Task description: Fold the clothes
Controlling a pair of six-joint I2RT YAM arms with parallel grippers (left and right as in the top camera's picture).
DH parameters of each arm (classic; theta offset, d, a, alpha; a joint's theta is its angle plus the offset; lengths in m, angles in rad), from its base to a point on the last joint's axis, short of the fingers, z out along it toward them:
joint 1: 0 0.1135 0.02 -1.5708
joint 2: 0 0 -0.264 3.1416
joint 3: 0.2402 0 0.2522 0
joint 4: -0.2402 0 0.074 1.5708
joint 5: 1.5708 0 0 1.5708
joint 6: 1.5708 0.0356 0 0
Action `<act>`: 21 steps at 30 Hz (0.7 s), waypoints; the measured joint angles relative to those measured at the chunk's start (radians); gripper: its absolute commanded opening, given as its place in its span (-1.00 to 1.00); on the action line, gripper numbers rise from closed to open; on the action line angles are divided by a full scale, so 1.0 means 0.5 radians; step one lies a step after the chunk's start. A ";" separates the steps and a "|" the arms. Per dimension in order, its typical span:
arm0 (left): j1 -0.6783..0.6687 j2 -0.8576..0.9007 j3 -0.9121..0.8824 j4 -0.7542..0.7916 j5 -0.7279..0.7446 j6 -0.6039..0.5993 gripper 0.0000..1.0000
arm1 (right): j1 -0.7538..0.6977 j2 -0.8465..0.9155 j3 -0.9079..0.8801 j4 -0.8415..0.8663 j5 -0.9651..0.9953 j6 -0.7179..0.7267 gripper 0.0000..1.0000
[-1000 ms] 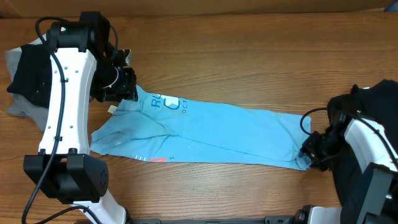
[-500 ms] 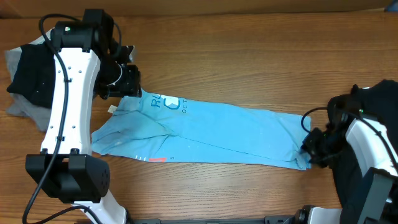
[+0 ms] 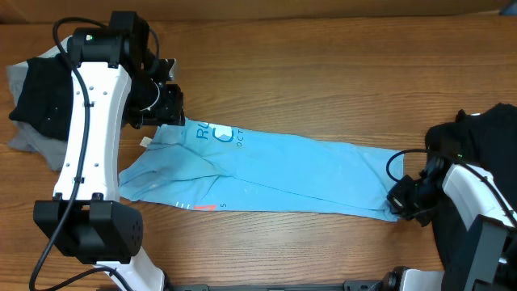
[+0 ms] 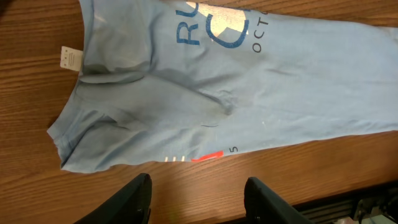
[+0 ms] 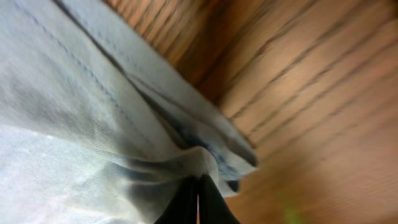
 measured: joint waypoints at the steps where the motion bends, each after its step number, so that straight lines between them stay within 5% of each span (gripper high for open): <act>1: 0.000 -0.001 0.000 0.001 0.000 0.000 0.03 | -0.001 0.000 0.034 -0.027 0.031 0.000 -0.92; 7: 0.000 0.000 0.000 0.019 -0.001 0.000 0.04 | 0.000 0.000 0.186 -0.078 0.158 -0.001 -0.92; 9: 0.000 0.000 0.000 0.022 -0.001 0.000 0.04 | -0.002 0.000 0.194 -0.083 0.182 0.024 -0.23; 13: 0.000 0.000 0.000 0.022 -0.001 0.000 0.05 | -0.009 0.000 0.194 -0.129 0.217 0.037 0.26; 21: 0.000 0.000 0.000 0.012 0.000 0.004 0.02 | -0.014 0.000 0.194 -0.071 0.142 0.004 0.19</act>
